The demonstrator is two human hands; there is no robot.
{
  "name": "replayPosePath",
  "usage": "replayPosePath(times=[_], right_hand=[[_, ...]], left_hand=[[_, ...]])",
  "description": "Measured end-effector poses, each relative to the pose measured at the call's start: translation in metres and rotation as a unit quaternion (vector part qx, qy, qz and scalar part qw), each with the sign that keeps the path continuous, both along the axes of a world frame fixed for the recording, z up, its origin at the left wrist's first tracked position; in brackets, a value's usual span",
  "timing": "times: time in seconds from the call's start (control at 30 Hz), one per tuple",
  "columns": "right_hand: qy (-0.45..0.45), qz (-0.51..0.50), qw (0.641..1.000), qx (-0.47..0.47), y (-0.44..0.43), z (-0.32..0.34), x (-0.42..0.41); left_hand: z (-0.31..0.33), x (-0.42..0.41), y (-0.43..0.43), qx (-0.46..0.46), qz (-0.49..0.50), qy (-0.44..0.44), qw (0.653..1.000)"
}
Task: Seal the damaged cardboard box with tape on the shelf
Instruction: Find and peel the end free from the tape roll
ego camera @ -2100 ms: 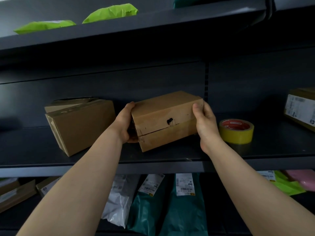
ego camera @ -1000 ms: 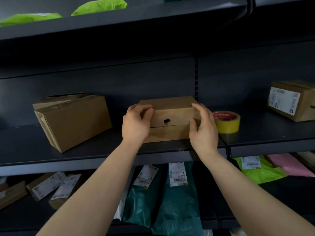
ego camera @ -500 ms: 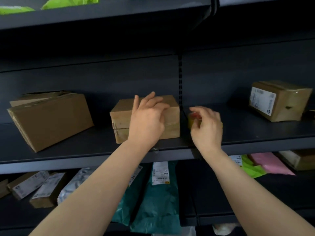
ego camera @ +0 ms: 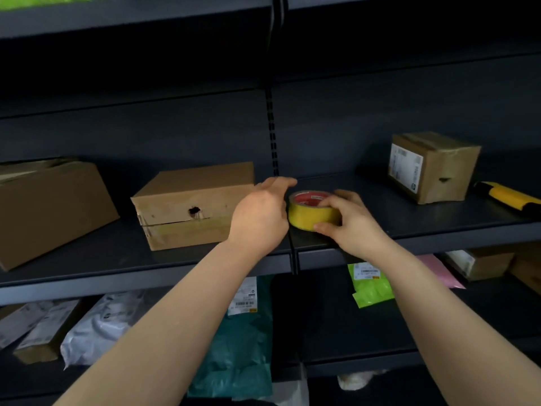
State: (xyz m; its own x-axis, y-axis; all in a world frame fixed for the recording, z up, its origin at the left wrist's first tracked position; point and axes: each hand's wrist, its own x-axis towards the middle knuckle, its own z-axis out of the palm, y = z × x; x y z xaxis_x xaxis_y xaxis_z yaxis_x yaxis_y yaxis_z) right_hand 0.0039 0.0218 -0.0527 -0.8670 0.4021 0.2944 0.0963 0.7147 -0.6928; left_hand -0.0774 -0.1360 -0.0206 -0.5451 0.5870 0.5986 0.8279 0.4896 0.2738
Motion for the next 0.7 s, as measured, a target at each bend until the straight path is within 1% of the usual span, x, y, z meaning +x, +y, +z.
replayPosePath(times=[0.1, 0.13, 0.2, 0.27, 0.33, 0.37, 0.43, 0.47, 0.5, 0.57, 0.63, 0.7], right_hand=[[0.023, 0.094, 0.995, 0.001, 0.008, 0.005, 0.023], [0.031, 0.109, 0.994, 0.003, 0.010, 0.006, 0.028], [0.069, 0.128, 0.989, -0.025, 0.014, 0.006, 0.035], [0.117, 0.157, 0.977, -0.090, 0.014, 0.006, 0.042], [0.150, 0.176, 0.957, -0.173, 0.008, 0.008, 0.052], [0.156, 0.177, 0.951, -0.202, 0.004, 0.009, 0.056], [0.141, 0.179, 0.947, -0.226, -0.009, 0.008, 0.060], [0.129, 0.185, 0.947, -0.229, -0.016, 0.005, 0.061], [0.116, 0.192, 0.947, -0.229, -0.025, 0.003, 0.061], [0.103, 0.193, 0.952, -0.215, -0.045, -0.004, 0.059], [0.103, 0.173, 0.963, -0.178, -0.063, -0.012, 0.053], [0.111, 0.156, 0.971, -0.142, -0.081, -0.017, 0.048]], left_hand=[[-0.002, 0.009, 0.000, -0.072, -0.069, -0.031, 0.995], [-0.002, 0.013, 0.000, -0.087, -0.082, -0.041, 0.992], [-0.002, 0.021, -0.003, -0.093, -0.092, -0.053, 0.990], [0.000, 0.028, -0.010, -0.076, -0.096, -0.068, 0.990], [-0.001, 0.034, -0.020, -0.036, -0.123, -0.112, 0.985], [-0.003, 0.038, -0.027, -0.006, -0.144, -0.160, 0.977], [-0.010, 0.047, -0.045, 0.053, -0.191, -0.281, 0.939], [-0.015, 0.049, -0.055, 0.076, -0.214, -0.329, 0.917], [-0.020, 0.051, -0.064, 0.094, -0.230, -0.359, 0.900], [-0.028, 0.050, -0.082, 0.117, -0.235, -0.394, 0.881], [-0.033, 0.047, -0.097, 0.128, -0.219, -0.415, 0.874], [-0.036, 0.043, -0.112, 0.129, -0.202, -0.413, 0.879]])
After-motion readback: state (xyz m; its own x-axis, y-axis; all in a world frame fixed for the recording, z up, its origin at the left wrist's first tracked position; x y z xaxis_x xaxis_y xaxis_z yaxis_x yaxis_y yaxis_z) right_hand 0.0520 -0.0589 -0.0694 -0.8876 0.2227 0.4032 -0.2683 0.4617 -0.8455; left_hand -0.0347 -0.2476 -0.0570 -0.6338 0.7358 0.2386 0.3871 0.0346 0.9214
